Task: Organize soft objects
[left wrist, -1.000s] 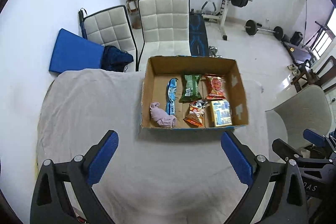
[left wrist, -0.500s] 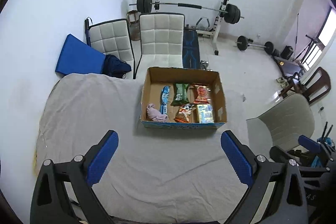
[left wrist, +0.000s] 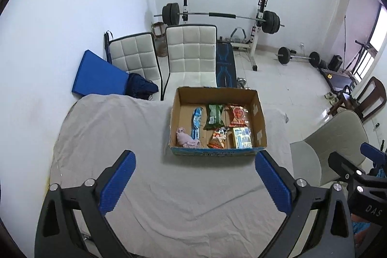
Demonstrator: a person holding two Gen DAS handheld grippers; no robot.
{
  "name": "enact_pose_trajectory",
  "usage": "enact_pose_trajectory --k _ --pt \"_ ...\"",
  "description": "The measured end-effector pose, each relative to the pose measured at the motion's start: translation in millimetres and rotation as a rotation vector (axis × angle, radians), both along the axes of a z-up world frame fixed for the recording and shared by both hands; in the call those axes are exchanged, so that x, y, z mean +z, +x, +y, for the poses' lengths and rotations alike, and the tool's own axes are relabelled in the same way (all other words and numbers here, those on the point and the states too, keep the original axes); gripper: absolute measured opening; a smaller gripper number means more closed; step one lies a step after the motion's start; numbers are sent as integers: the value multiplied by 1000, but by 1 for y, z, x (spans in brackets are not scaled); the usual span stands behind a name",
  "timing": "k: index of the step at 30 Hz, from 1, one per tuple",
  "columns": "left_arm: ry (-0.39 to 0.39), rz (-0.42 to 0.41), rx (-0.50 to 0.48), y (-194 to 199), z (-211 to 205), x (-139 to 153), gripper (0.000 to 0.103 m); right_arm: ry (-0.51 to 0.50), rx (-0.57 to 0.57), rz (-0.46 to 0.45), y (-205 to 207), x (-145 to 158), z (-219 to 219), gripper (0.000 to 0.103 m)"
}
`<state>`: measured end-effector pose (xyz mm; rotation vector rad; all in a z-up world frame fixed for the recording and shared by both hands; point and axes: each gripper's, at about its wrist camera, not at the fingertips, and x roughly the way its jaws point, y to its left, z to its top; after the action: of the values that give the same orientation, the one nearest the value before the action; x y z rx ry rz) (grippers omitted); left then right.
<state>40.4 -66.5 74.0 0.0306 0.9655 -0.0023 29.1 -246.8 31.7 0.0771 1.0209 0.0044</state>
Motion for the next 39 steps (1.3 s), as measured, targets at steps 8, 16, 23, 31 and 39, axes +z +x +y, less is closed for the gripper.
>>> enact_pose_trajectory --k 8,16,23,31,39 --pt "27 -22 24 17 -3 -5 103 -19 -18 6 24 -11 -7 103" --pt "46 -4 41 34 -6 -20 103 -39 -22 14 38 -21 -7 103" --pt "46 20 45 39 -8 -29 103 -43 -23 22 45 -28 -4 103" --pt "40 15 51 39 -7 -29 103 -45 -16 20 47 -33 -3 103" --pt "38 8 52 39 -4 -27 103 -43 -12 18 45 -33 -2 103"
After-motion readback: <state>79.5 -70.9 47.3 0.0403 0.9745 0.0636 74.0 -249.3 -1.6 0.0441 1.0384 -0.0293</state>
